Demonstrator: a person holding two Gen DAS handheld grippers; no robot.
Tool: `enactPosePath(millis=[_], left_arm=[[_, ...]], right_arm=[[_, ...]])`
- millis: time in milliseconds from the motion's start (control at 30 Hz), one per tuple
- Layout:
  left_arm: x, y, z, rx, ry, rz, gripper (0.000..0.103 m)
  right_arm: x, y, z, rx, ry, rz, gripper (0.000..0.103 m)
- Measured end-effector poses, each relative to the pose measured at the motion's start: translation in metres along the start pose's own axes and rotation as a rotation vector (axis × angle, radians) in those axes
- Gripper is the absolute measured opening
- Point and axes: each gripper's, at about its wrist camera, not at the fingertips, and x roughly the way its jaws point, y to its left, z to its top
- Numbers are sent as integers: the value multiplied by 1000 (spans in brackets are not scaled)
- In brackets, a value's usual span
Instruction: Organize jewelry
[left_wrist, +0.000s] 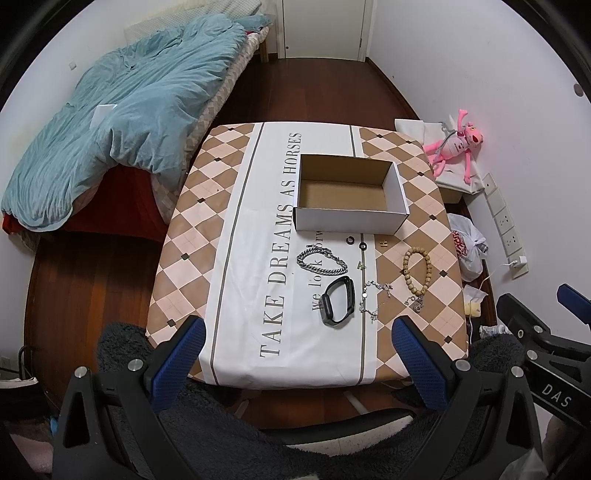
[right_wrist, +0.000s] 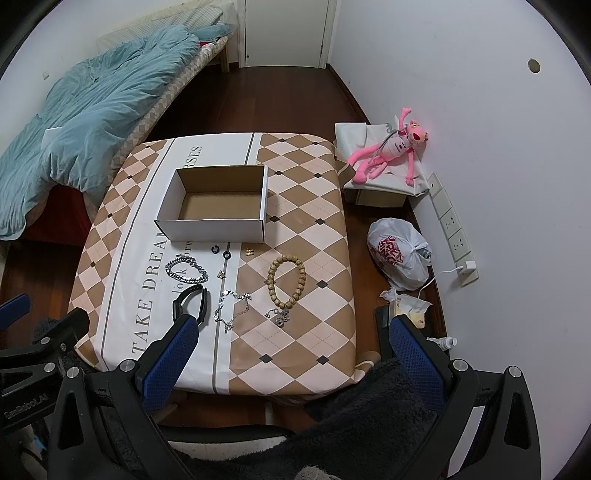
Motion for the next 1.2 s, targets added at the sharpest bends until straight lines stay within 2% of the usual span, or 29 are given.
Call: enactPosePath(millis=[1200], left_arm=[[0,4,0,-3,-5,1,103]], right_arm=[[-2,2,7,5,-5,-1,103]])
